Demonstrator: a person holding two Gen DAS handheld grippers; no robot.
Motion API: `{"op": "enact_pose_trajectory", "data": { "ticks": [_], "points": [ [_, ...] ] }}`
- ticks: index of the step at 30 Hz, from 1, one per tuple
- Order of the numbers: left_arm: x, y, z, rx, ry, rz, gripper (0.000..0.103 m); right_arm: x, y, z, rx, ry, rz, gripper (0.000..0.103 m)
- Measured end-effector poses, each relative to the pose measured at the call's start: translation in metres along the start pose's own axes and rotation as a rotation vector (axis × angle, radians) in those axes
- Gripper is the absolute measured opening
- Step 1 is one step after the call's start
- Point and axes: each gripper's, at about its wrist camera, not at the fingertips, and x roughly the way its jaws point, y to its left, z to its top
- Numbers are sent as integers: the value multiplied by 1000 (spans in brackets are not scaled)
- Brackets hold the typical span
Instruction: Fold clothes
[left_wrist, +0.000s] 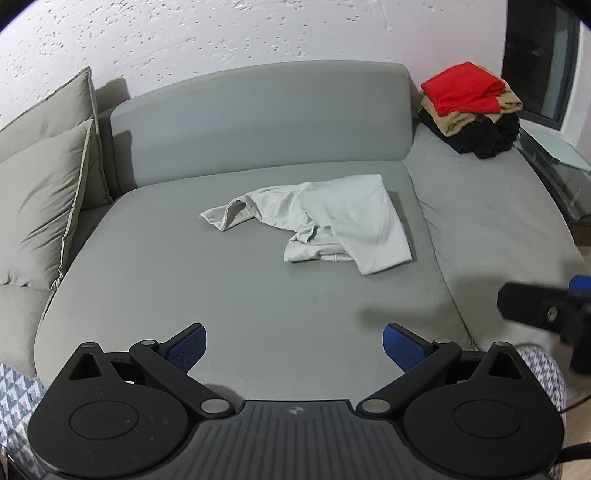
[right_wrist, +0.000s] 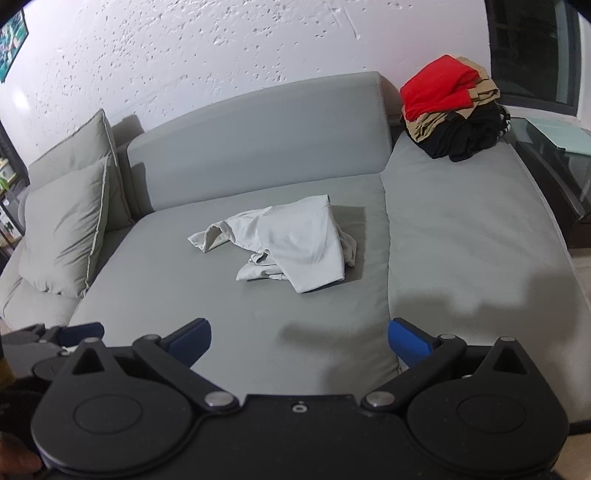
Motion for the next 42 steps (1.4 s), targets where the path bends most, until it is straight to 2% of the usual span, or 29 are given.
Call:
{"op": "enact_pose_trajectory", "data": {
  "ticks": [5, 10, 18, 33, 42],
  "points": [
    [8, -7, 14, -20, 41, -4, 102, 8, 0, 10, -28, 36, -4, 103],
    [13, -3, 21, -62, 34, -13, 102, 16, 0, 19, -54, 69, -8, 103],
    [22, -8, 31, -85, 32, -8, 102, 26, 3, 25, -82, 76, -12, 103],
    [32, 4, 29, -31, 33, -7, 102, 38, 11, 22, -26, 61, -28, 103],
    [32, 6, 24, -27, 34, 0, 101, 40, 13, 18, -13, 82, -34, 103]
  ]
}}
